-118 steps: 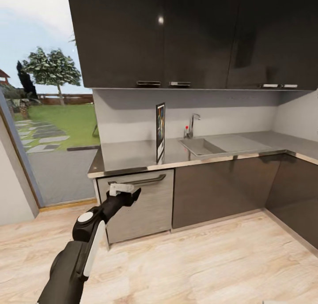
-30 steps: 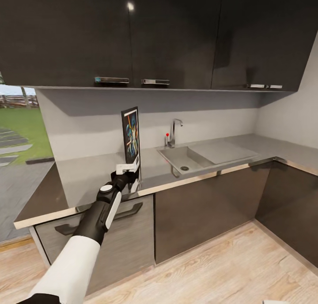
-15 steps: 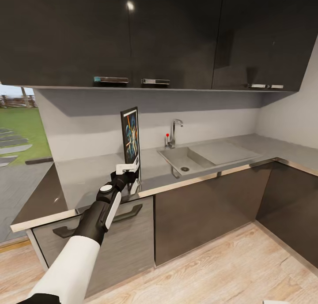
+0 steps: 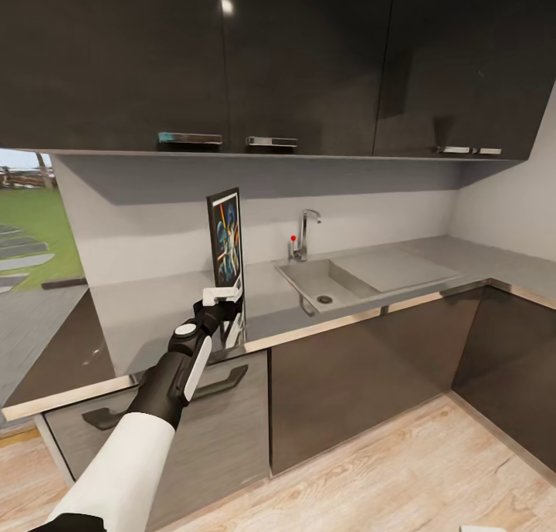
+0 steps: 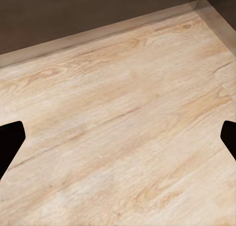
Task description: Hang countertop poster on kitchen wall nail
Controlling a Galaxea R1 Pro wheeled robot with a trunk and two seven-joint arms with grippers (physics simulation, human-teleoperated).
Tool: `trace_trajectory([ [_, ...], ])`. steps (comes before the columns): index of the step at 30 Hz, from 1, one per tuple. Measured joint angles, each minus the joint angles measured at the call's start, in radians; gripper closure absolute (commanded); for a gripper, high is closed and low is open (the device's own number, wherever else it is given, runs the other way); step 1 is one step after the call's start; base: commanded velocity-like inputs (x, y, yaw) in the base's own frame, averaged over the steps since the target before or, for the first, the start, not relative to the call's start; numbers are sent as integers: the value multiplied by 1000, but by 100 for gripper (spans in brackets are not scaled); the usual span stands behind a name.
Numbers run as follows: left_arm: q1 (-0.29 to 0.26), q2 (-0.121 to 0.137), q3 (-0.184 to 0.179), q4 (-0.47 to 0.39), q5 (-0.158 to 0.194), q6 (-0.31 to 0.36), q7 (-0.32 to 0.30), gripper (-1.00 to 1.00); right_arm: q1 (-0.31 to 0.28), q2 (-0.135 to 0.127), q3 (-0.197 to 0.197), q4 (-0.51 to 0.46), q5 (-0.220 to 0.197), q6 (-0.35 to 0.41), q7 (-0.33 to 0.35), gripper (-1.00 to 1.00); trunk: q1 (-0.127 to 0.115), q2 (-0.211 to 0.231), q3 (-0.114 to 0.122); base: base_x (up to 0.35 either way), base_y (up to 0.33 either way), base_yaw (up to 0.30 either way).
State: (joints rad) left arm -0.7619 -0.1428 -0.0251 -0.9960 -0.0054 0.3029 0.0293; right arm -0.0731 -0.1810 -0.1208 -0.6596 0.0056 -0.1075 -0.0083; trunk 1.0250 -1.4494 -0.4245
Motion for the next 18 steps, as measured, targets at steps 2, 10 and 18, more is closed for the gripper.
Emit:
trace_trajectory([
  [2, 0, 0, 0, 0, 0, 0, 0, -100, 0, 0, 0, 0, 0, 0, 0, -100, 0, 0, 0, 18, 0, 0],
  [10, 0, 0, 1, 2, -1, 11, -1, 100, 0, 0, 0, 1, 0, 0, 0, -100, 0, 0, 0, 3, 0, 0],
  [18, 0, 0, 2, -2, 2, 10, -2, 100, 0, 0, 0, 1, 0, 0, 0, -100, 0, 0, 0, 0, 0, 0],
])
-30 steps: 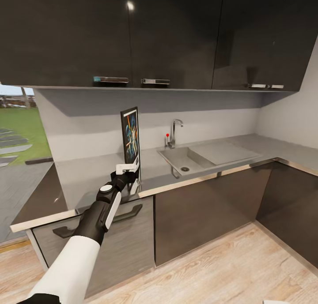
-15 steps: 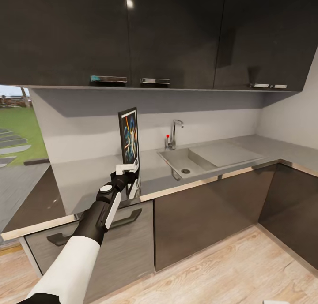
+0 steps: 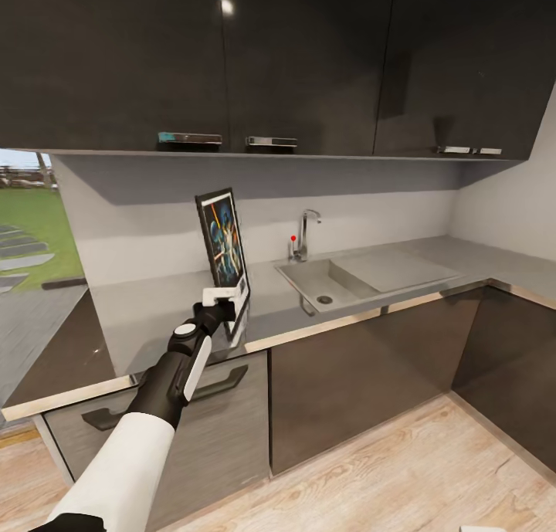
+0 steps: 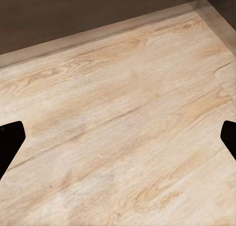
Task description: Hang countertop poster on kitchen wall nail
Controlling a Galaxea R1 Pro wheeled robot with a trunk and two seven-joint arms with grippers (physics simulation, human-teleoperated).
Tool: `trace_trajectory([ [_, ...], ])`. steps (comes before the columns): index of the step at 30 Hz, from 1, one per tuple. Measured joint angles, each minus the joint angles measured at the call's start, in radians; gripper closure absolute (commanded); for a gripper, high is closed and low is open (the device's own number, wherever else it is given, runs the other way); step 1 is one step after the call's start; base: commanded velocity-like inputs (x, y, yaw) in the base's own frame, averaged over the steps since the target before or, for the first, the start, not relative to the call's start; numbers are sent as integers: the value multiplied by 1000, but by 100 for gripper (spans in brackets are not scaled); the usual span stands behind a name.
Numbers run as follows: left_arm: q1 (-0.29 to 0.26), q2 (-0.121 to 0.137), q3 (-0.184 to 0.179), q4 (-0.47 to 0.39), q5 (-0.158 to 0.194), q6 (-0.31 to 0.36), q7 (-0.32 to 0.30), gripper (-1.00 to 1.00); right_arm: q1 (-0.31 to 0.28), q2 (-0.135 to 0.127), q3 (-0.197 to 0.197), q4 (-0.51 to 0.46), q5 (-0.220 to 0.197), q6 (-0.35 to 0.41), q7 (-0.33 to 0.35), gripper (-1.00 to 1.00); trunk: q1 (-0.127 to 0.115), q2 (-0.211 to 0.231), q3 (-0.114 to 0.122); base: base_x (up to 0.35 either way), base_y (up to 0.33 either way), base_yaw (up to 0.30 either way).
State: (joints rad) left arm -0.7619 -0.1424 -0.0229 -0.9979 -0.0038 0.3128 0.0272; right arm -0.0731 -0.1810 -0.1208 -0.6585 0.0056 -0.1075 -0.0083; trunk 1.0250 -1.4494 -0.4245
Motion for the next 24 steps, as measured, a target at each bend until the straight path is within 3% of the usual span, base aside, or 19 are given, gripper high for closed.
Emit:
trace_trajectory([
  [9, 0, 0, 0, -15, 1, 2, -2, 100, 0, 0, 0, 0, 0, 0, 0, -100, 0, 0, 0, 0, 0, 0],
  [14, 0, 1, -1, -67, 2, 16, -4, 100, 0, 0, 0, 0, 0, 0, 0, -100, 0, 0, 0, 0, 0, 0],
  [15, 0, 1, -1, -74, 1, 22, -5, 100, 0, 0, 0, 0, 0, 0, 0, -100, 0, 0, 0, -297, 0, 0],
  [16, 0, 0, -2, -150, 2, 75, -6, 100, 0, 0, -1, 0, 0, 0, 0, -100, 1, 0, 0, -305, 0, 0],
  [24, 0, 0, -3, -179, 3, 89, -6, 100, 0, 0, -2, 0, 0, 0, 0, -100, 1, 0, 0, -325, 0, 0],
])
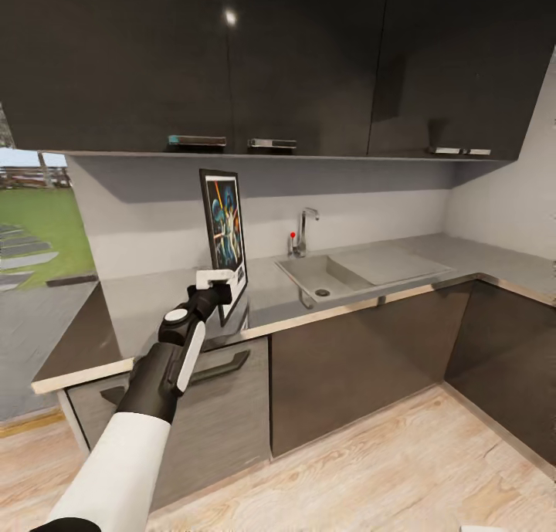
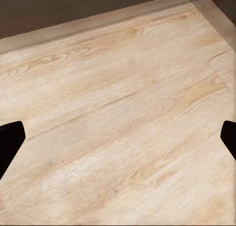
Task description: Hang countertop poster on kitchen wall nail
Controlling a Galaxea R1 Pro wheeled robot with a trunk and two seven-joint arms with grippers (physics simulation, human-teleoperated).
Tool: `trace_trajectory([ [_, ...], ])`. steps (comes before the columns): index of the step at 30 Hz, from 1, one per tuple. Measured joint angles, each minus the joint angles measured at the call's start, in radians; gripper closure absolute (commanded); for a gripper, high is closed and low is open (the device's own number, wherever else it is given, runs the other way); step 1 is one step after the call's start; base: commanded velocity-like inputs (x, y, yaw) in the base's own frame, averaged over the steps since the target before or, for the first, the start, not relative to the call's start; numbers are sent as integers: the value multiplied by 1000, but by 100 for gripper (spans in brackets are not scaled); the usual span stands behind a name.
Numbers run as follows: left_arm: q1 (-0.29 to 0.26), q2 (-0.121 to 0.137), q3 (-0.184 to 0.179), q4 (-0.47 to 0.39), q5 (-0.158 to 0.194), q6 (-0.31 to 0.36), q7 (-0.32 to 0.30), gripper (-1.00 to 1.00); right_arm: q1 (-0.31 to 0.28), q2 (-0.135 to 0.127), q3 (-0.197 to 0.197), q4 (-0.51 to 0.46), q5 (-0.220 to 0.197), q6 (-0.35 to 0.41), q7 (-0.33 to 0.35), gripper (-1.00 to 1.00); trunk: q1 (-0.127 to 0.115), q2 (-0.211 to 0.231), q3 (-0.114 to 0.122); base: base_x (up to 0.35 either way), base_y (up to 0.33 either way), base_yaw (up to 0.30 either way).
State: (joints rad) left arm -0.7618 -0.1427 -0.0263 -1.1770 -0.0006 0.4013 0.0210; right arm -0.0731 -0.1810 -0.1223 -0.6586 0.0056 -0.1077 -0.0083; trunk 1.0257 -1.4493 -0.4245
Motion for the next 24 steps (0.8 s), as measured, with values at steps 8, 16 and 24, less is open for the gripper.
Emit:
trace_trajectory([
  [8, 2, 0, -2, -62, 1, 47, 0, 100, 0, 0, 0, 0, 0, 0, 0, -100, 0, 0, 0, -337, 0, 0],
  [16, 32, 1, -3, -139, 4, 55, -44, 100, 0, -1, 1, 0, 0, -2, 2, -100, 0, 0, 0, -339, 0, 0],
  [24, 105, 2, -4, -211, 3, 55, -109, 100, 0, -2, -1, 27, 0, -54, 2, -100, 0, 0, 0, -339, 0, 0],
])
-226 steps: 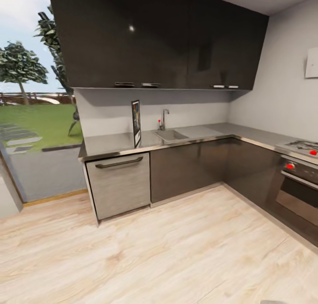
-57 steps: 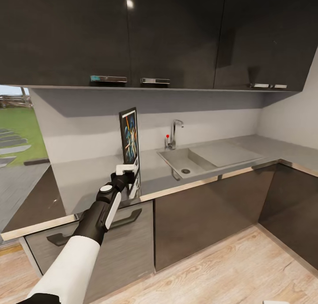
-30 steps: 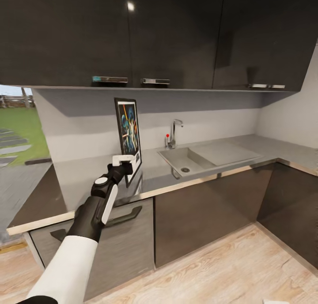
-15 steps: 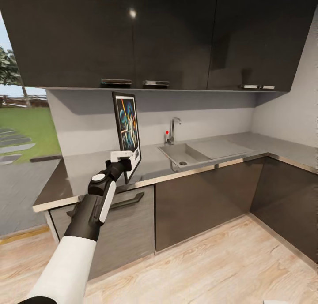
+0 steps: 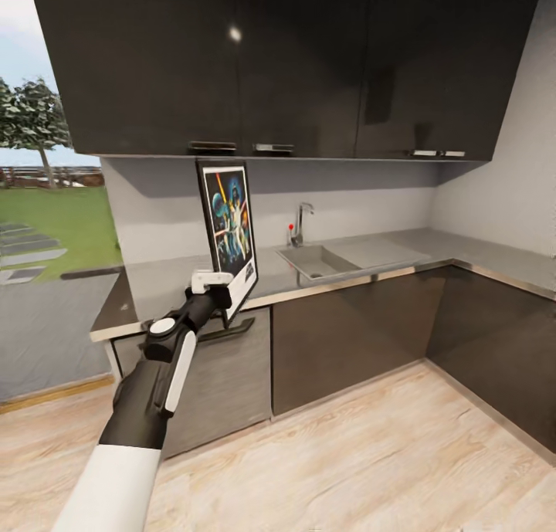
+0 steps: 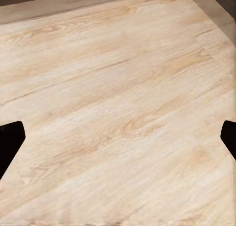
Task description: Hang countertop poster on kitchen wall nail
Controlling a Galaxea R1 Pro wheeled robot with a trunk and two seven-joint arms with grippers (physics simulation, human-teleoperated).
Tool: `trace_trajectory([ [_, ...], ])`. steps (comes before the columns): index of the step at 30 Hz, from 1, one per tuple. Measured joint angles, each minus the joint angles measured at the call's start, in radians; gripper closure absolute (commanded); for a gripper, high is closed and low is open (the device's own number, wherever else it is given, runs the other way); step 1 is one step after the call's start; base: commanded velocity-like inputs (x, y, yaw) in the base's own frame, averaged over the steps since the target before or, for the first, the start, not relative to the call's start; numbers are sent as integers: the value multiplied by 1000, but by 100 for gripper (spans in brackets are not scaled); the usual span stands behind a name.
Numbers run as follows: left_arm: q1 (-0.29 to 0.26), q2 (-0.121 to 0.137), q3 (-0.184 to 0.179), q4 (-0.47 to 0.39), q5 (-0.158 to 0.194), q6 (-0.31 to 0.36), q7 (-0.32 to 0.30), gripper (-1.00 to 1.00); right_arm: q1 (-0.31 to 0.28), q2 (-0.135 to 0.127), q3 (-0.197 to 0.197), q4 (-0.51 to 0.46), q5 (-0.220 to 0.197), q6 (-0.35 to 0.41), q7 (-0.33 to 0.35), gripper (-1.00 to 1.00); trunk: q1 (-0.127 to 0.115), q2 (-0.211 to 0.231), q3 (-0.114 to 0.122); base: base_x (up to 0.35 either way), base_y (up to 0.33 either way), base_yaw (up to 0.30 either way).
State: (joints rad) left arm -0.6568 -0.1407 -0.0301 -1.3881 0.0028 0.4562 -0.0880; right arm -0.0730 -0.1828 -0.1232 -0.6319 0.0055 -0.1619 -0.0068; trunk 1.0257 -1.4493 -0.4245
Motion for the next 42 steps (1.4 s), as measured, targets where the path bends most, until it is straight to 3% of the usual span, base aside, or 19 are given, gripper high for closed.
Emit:
trace_trajectory([
  [3, 11, 0, 0, -7, 0, 0, -19, 100, 0, 0, 0, 6, 0, -4, 0, -100, 0, 0, 0, -339, 0, 0],
  [6, 32, 6, 0, -34, 0, 0, -125, 100, 0, -2, 0, 10, 0, -8, 2, -100, 0, 0, 0, -339, 0, 0],
  [8, 51, 14, 0, -61, 2, 4, -246, 100, 0, -15, 0, 12, -1, -18, 3, -100, 0, 0, 0, -334, 0, 0],
  [9, 61, 39, 0, -73, 3, 29, -376, 100, 0, -30, 0, 13, -3, -37, 5, -100, 0, 0, 0, -299, 0, 0],
  [11, 66, 64, 1, -77, -1, 46, -482, 100, 0, -37, 1, 14, -5, -48, 7, -100, 0, 0, 0, -207, 0, 0],
  [14, 71, 125, 2, -78, -2, 71, -777, 100, 0, -47, 1, 14, -9, -63, 9, -100, 0, 0, 0, -74, 0, 0],
  [15, 72, 134, 3, -77, -4, 73, -823, 100, 0, -48, 1, 13, -9, -64, 9, -100, 0, 0, 0, -27, 0, 0],
  [16, 72, 163, 6, -75, -4, 79, -920, 100, 0, -49, 2, 8, -10, -67, 20, -100, -1, 0, 0, -22, 0, 0],
  [19, 73, 213, 7, -73, -2, 82, -1021, 100, 0, -52, 5, 0, -5, -70, 85, -100, -1, 0, 0, -11, 0, 0],
  [22, 73, 248, 12, -70, -1, 83, -1147, 100, -1, -64, 4, -32, -5, -80, 230, -100, -1, 0, 0, -4, 0, 0],
  [26, 73, 263, 63, -70, -2, 84, -1252, 100, 0, -82, -7, -128, -5, -86, 331, -100, -1, 0, 0, -1, 0, 0],
  [31, 73, 266, 98, -67, -3, 83, -1317, 100, 0, -90, -86, -206, 3, -86, 351, -100, -1, 0, 0, 0, 0, 0],
  [34, 73, 266, 101, -66, -4, 83, -1336, 100, 0, -108, -101, -225, 2, -81, 375, -100, -1, 0, 0, 0, 0, 0],
  [37, 73, 266, 104, -66, -4, 86, -1351, 100, -12, -159, -112, -248, -1, -47, 510, -100, -1, 0, 0, 0, 0, 0],
  [38, 73, 266, 104, -66, -3, 94, -1353, 100, -25, -175, -115, -258, -2, -3, 585, -100, -1, 0, 0, 0, 0, 0],
  [41, 73, 266, 104, -67, -3, 123, -1356, 100, -60, -189, -117, -279, -2, 83, 704, -100, -1, 0, 0, 0, 0, 0],
  [42, 73, 266, 105, -67, -2, 140, -1357, 100, -83, -195, -118, -289, -2, 132, 781, -100, -1, 0, 0, 0, 0, 0],
])
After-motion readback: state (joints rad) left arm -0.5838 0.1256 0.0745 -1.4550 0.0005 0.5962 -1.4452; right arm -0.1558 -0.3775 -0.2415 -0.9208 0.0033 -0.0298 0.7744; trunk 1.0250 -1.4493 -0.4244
